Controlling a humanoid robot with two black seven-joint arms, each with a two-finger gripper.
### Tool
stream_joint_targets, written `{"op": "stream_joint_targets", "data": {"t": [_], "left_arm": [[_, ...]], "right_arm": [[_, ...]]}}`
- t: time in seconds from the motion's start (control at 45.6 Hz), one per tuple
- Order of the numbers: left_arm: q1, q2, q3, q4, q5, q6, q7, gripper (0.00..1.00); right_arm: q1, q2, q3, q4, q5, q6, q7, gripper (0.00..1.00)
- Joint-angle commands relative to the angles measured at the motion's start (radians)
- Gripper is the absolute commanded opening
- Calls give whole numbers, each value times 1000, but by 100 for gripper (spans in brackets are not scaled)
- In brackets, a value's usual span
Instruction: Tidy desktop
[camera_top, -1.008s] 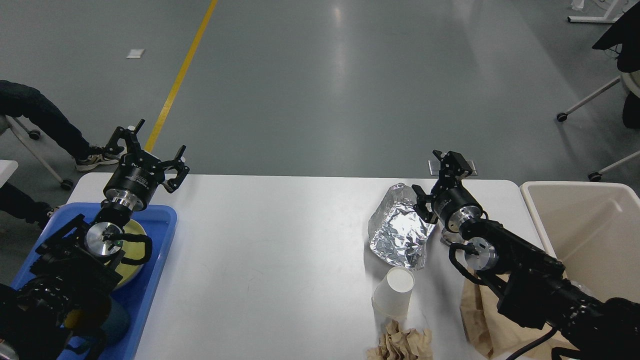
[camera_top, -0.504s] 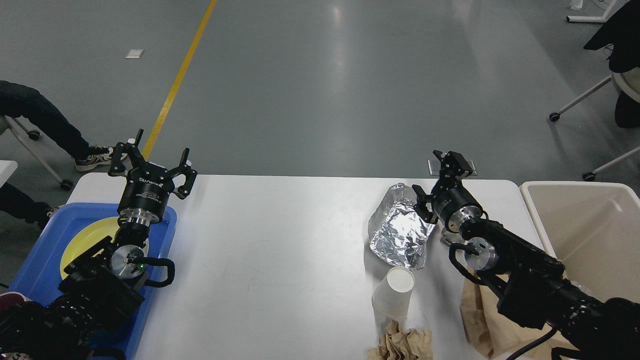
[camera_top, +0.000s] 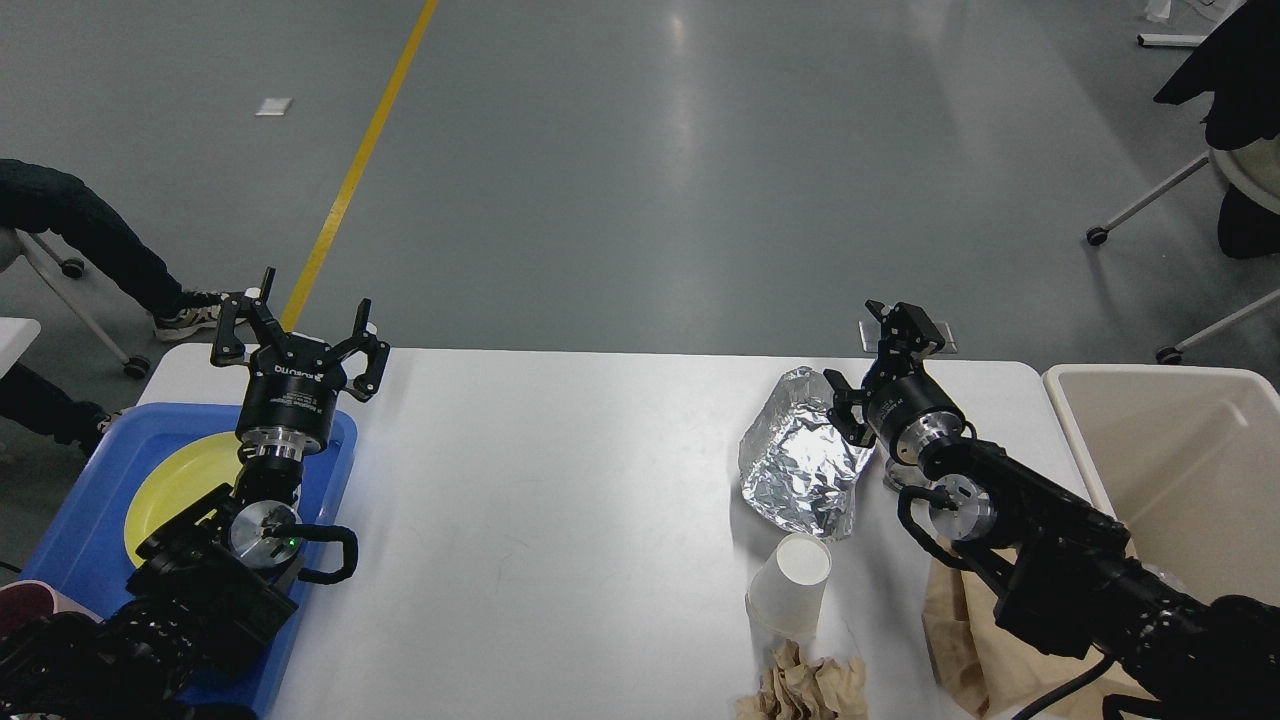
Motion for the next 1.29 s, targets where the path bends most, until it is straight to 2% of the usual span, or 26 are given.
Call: {"op": "stream_joint_targets", "data": {"t": [0.0, 0.592, 0.701, 0.986, 1.271], "left_arm": [[0, 0, 0, 0, 0, 0, 0, 97], [0, 0, 0, 0, -2, 0, 0, 97], [0, 0, 0, 0, -2, 0, 0, 97], [0, 0, 0, 0, -2, 0, 0, 97], [0, 0, 0, 0, -2, 0, 0, 97]], "right_arm": [[0, 0, 0, 0, 0, 0, 0, 100], [23, -5, 0, -2, 0, -3, -11, 100], [46, -38, 9, -3, 2, -2, -11, 100], [72, -215, 77, -8, 17, -3, -11, 100], [71, -232, 84, -67, 15, -5, -3, 100]]}}
